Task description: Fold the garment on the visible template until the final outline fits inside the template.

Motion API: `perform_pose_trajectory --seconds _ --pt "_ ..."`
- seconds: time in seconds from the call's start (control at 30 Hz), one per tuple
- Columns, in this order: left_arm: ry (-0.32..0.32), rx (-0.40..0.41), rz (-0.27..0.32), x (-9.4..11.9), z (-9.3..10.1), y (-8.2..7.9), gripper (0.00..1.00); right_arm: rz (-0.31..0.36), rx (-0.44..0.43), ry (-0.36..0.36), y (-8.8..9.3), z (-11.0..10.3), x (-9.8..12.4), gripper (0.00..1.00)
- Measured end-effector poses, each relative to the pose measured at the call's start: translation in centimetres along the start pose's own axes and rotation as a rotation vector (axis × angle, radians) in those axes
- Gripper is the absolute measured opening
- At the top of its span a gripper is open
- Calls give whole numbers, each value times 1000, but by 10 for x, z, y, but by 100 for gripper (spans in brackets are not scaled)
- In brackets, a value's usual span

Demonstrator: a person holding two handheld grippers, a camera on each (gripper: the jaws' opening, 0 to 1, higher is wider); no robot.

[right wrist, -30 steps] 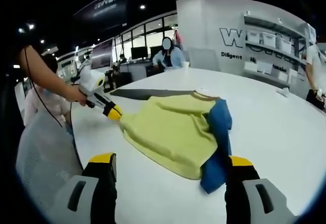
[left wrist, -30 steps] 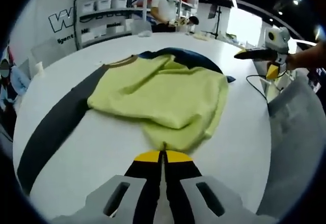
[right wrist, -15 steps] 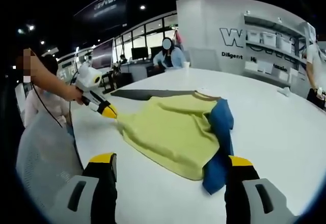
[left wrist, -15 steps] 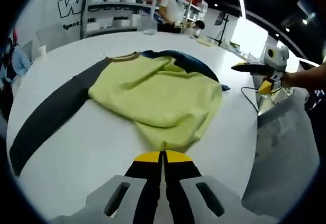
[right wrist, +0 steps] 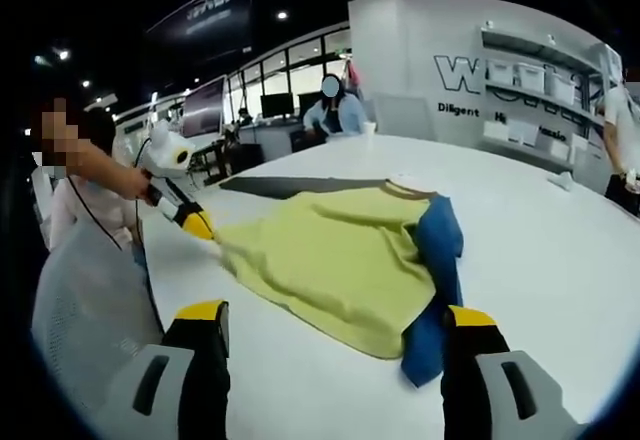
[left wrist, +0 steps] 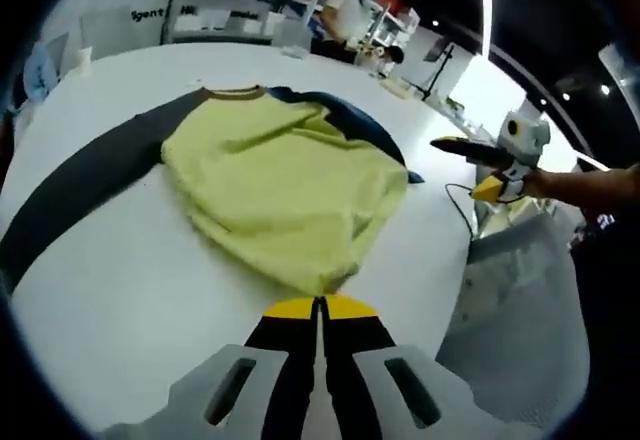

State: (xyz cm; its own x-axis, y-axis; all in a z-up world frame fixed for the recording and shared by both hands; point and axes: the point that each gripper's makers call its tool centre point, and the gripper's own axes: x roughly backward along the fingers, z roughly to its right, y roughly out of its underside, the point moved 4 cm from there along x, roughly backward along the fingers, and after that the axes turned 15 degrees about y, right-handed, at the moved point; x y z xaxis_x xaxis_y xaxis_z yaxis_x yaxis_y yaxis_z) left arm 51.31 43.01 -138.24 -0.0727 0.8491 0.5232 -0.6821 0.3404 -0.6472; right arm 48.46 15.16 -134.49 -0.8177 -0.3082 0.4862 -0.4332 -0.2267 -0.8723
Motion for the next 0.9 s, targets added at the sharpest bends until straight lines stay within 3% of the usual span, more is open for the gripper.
perform_pose_trajectory --seconds 0.33,0.5,0.6,0.67,0.8,0.9 --pt "6 45 -3 3 0 5 1 2 2 -9 -1 -5 -1 86" --pt "-23 -39 5 0 -6 5 1 5 1 -6 -2 -3 -1 86" --pt "-29 -67 -21 -3 -8 10 2 6 -2 -4 -1 -3 -1 86" --pt "-31 -90 -23 -6 -10 13 6 4 -1 -3 0 -2 0 86" --pt "-48 -130 -16 -8 -13 15 22 1 -2 -2 0 -3 1 86" --pt "-55 -154 -33 -12 -17 19 27 0 -3 -2 1 -2 2 86"
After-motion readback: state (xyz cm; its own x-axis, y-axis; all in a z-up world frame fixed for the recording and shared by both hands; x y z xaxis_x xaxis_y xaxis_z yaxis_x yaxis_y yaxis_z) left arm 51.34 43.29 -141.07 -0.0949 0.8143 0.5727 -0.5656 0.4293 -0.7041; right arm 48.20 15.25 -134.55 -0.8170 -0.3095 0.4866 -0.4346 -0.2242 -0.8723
